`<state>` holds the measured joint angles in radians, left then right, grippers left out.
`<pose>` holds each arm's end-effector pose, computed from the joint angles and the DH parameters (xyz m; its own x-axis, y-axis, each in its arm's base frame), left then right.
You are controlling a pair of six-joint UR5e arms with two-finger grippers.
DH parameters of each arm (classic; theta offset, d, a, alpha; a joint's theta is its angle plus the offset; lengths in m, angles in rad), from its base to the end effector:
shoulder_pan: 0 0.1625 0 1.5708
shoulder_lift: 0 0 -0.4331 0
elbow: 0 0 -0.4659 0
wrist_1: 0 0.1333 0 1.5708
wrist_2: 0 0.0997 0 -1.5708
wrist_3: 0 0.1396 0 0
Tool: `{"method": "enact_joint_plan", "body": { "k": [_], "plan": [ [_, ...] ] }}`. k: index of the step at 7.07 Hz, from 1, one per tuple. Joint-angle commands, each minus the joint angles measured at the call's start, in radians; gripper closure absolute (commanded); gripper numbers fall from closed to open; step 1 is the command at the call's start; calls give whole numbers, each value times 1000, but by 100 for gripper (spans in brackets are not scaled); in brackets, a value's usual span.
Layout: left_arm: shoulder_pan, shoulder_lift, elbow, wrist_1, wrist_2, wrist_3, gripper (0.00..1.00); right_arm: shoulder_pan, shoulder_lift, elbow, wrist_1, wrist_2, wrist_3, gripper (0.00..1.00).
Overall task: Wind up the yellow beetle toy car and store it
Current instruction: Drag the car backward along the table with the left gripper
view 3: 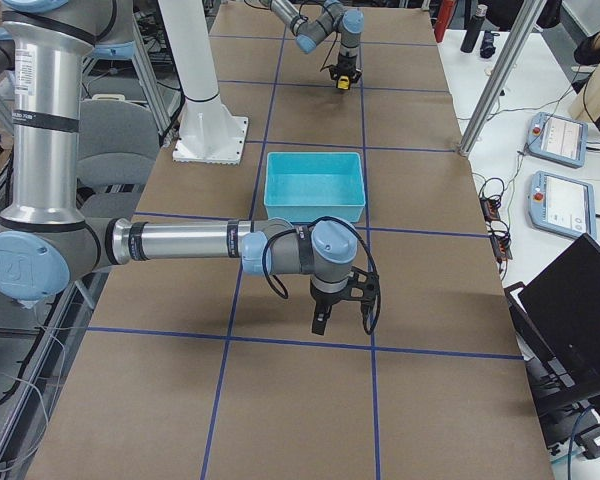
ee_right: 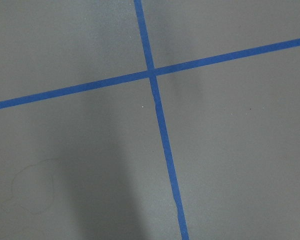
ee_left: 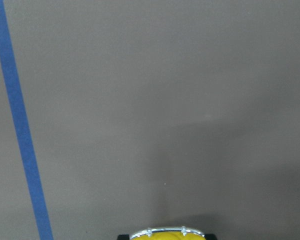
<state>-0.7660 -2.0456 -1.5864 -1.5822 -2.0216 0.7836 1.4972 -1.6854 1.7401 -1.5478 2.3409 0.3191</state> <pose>0.4952 -0.5769 0.3905 -0.1109 0.9914 0.0689 -0.7814 -0.1299 0.6103 -0.0024 -0.5241 0.6595 0.6990 0.2106 0.6834 -0.1537 0.9776 -0.1441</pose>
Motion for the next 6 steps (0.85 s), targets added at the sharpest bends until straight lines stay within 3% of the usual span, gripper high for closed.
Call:
{"method": "enact_joint_plan", "body": {
  "k": [1, 6],
  "plan": [
    [0, 4, 3, -22, 3, -27, 100, 0, 0, -1, 0, 0, 0, 0],
    [7, 5, 14, -62, 1, -64, 100, 0, 1, -1, 0, 0, 0, 0]
  ]
}}
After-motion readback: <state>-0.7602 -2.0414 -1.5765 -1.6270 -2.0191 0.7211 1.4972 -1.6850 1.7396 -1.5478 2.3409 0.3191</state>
